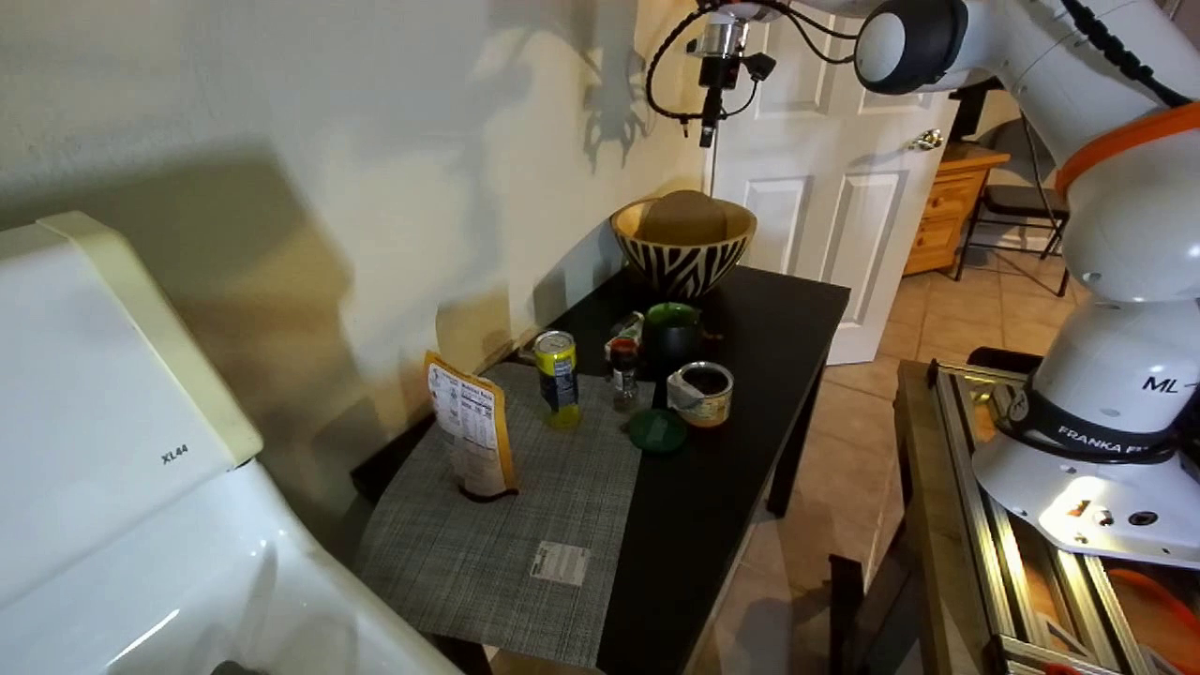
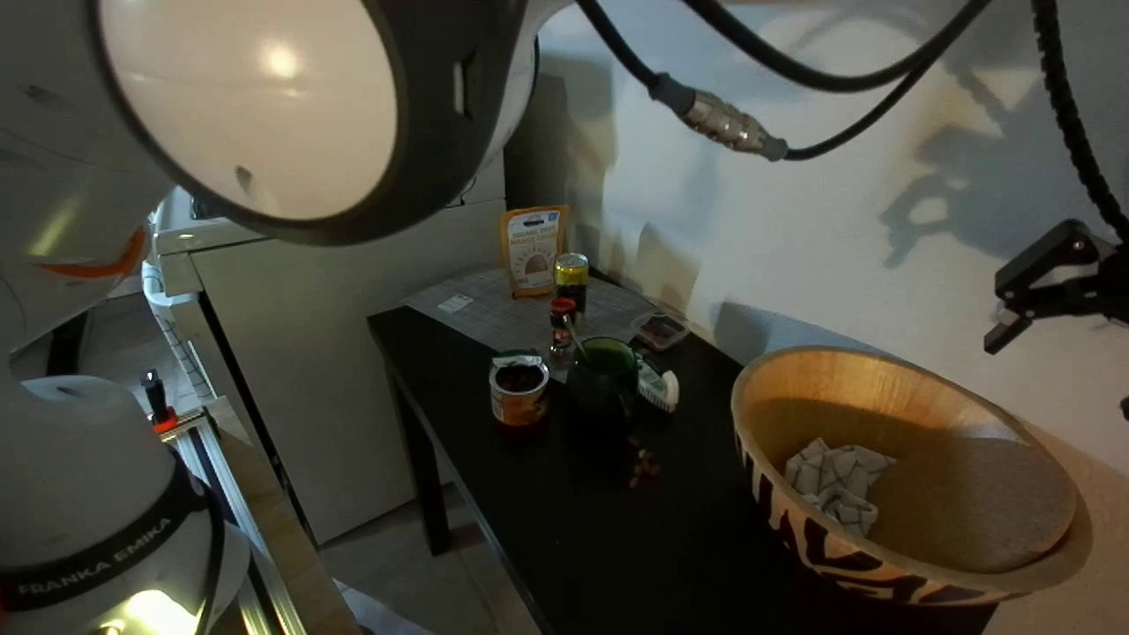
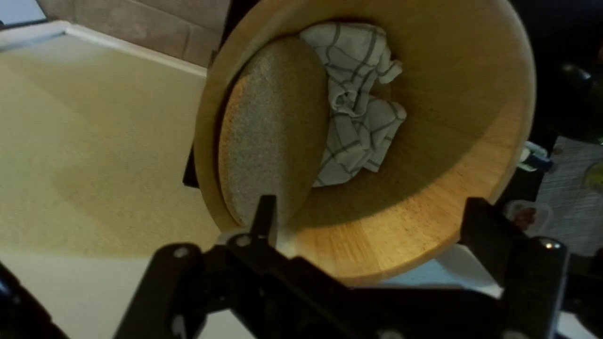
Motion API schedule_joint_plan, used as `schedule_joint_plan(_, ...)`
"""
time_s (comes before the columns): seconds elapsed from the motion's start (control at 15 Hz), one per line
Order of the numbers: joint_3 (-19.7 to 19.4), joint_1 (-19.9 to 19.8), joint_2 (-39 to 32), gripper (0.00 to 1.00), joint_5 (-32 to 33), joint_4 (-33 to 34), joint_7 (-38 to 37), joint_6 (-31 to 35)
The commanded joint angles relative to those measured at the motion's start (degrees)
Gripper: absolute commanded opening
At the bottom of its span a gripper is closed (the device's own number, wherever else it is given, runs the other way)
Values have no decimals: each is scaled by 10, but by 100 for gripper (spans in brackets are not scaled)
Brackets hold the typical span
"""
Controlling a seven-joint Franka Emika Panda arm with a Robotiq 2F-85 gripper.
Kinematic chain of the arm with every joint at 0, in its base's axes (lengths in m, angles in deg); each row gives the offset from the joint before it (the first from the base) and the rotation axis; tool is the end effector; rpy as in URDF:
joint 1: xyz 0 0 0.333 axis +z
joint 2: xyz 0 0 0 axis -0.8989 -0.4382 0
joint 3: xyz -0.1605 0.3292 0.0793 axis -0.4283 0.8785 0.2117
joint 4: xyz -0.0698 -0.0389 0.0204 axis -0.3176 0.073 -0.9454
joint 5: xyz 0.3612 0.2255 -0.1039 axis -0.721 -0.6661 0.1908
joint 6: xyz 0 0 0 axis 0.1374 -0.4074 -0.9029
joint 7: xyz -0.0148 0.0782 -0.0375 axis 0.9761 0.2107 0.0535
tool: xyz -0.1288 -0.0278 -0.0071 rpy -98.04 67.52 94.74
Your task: Remove the coaster from the wooden bowl
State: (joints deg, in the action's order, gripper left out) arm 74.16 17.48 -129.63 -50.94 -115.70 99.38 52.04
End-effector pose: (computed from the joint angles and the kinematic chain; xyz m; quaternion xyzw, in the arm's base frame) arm 0.6014 -0.6049 0.4359 -0.9901 -0.0867 -0.0476 0.0993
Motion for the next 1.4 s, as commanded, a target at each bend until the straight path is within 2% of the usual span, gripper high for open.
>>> schedule_joint_plan(0.0,-10,-13,-56,100,-16,29,-85,61)
schedule_joint_plan(0.27,-8,-18,-92,98,-9,39,-131,109)
schedule_joint_plan(0.47,0,-12,-106,93,-6,47,-119,119)
schedule_joint_plan(0.53,1,-9,-110,88,-4,51,-115,119)
schedule_joint_plan(1.33,19,-2,-131,81,-3,64,-47,89)
